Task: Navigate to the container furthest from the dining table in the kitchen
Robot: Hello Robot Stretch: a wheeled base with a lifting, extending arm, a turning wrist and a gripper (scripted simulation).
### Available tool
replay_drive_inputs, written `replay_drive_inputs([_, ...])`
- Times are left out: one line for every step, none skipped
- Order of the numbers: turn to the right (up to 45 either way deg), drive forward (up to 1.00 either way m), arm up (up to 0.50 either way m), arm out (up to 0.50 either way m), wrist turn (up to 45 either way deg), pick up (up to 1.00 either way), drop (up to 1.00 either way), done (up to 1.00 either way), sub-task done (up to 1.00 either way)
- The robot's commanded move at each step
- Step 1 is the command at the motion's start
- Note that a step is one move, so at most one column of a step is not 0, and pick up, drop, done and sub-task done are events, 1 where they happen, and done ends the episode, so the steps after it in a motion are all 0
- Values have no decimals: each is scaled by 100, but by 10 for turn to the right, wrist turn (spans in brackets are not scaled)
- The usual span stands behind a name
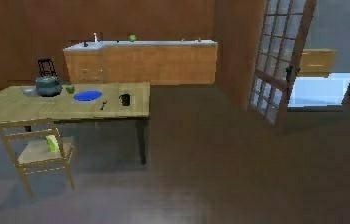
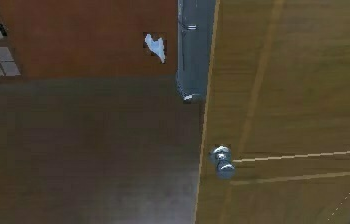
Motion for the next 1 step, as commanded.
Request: replay_drive_inputs([0, 90, 0, 0, 0, 0, 0, 0, 0])
